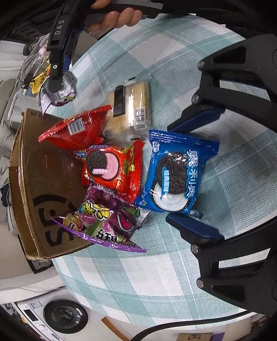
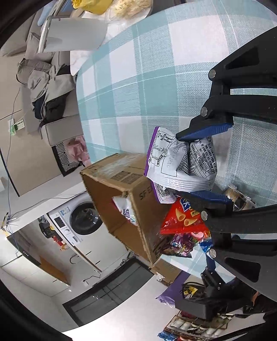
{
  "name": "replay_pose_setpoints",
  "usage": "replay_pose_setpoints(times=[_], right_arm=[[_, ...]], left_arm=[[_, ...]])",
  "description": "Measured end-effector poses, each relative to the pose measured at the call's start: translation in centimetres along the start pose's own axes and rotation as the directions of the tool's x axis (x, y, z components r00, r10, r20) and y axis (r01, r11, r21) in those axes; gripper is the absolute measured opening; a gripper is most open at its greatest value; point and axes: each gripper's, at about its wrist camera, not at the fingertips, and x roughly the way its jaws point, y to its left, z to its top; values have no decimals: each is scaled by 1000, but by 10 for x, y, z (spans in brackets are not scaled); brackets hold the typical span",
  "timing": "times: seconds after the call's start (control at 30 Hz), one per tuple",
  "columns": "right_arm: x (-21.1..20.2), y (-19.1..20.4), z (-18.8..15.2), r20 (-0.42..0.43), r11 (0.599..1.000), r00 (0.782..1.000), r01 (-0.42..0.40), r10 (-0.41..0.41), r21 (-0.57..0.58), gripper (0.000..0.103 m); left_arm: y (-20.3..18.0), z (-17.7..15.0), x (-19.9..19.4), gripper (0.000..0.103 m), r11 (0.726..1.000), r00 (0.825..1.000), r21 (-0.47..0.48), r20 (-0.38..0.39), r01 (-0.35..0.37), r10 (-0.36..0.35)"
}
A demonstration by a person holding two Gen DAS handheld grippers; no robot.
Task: Organize snacks
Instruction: 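Grasp the blue Oreo pack with the left gripper while the right gripper lifts its bag, then lower the Oreo pack and white bag into the box with both grippers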
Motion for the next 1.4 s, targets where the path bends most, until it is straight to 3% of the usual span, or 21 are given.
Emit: replay_pose_setpoints(times=[0.13,0.2,0.3,0.8,1.17,1.4], right_arm=[[-5,3,1,13,1000,1000,-7,7,-9,44],[-7,5,1,19,1000,1000,-11,11,-13,44],[-9,7,1,28,1000,999,-16,16,-18,44],[-26,18,5,73,997,994,-73,75,-34,44],[-44,33,8,123,993,987,-101,107,-58,44],[-48,42,9,134,991,984,-110,119,-73,44]], left_arm=[[0,-1,-3,59,1000,1000,6,14,11,-11],[-1,-2,-7,49,1000,1000,10,23,17,-17],[-1,-1,-13,46,999,998,2,41,49,-49],[16,11,-47,45,994,979,-70,194,84,-69],[31,17,-89,45,985,941,-151,338,81,-26],[30,23,-106,45,986,924,-150,382,71,-9]])
